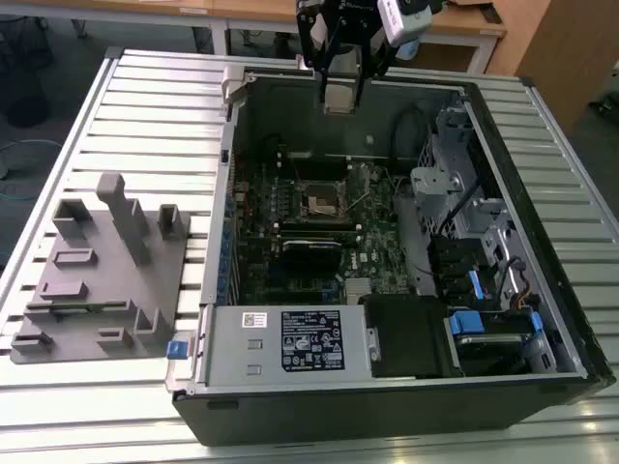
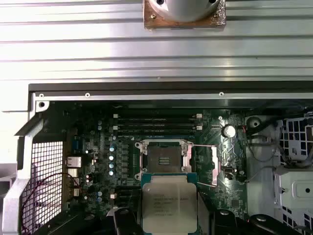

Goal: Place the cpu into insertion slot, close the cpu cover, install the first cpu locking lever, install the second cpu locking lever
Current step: 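Place the cpu into insertion slot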

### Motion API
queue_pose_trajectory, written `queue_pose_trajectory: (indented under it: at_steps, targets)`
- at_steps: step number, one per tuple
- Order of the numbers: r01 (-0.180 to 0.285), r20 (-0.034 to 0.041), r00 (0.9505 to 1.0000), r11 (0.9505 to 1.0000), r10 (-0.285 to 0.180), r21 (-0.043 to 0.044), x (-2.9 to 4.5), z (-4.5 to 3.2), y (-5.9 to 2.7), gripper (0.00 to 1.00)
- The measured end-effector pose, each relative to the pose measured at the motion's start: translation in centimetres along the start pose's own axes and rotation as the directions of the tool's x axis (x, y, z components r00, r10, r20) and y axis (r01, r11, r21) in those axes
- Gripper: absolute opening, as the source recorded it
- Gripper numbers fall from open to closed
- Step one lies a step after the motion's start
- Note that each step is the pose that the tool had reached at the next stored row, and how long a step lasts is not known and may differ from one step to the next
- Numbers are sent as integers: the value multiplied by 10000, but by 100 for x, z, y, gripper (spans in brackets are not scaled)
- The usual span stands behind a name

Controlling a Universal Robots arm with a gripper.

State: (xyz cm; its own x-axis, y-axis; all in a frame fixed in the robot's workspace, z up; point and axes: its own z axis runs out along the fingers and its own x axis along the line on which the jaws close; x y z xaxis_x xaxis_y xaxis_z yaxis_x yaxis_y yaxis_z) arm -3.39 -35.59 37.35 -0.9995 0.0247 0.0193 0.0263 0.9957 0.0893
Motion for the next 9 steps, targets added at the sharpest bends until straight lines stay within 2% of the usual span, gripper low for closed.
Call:
queue_pose_trajectory:
  at_steps: [9]
  targets:
    - [-1, 0, 10000, 10000, 1, 0, 0, 13, -1, 54]
